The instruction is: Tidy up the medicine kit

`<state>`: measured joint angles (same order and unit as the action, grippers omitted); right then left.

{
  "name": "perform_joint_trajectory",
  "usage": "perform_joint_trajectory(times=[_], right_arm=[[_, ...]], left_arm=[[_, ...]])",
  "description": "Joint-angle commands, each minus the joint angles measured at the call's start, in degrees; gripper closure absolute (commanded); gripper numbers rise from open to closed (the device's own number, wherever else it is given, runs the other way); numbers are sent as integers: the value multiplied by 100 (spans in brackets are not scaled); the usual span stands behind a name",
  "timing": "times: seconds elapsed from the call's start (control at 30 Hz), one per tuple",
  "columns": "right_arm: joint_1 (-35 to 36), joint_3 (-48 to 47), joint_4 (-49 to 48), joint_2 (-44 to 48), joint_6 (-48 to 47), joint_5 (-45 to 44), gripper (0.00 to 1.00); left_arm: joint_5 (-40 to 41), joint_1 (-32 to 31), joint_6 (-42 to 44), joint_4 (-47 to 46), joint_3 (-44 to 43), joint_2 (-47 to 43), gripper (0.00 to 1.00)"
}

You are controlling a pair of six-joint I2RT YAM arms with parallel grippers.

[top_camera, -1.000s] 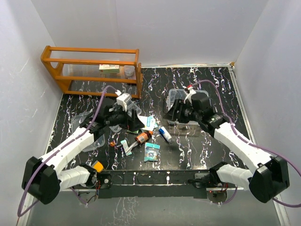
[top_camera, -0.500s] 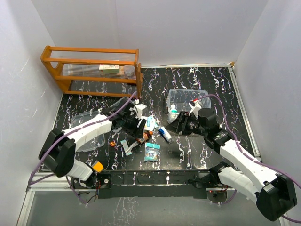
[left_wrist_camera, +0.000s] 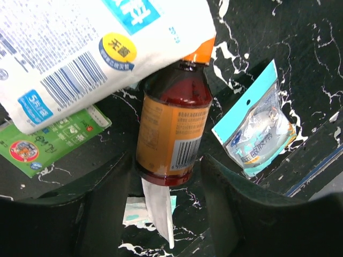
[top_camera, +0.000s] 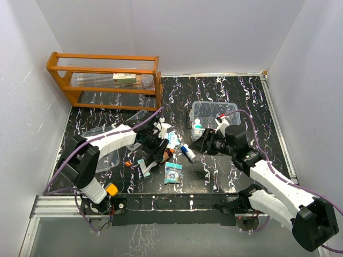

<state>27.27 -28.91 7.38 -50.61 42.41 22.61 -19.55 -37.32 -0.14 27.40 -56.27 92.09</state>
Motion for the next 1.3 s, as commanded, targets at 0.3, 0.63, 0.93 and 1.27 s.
perform_joint_trajectory(times=[0.3, 0.63, 0.93, 1.27], right_arm=[[13, 239, -595, 25, 82, 65, 45], [9, 270, -884, -64, 369, 329, 45], [134, 111, -1828, -546, 1238, 413, 44], [859, -636, -2366, -344, 1346, -1082, 38]], left_arm=[[-193, -30, 258, 284, -485, 301, 66], [-545, -30, 206, 301, -352, -821, 73], [-271, -30, -1227, -1092, 344, -2293, 72], [-23, -30, -3174, -4090, 1501, -3644, 71]])
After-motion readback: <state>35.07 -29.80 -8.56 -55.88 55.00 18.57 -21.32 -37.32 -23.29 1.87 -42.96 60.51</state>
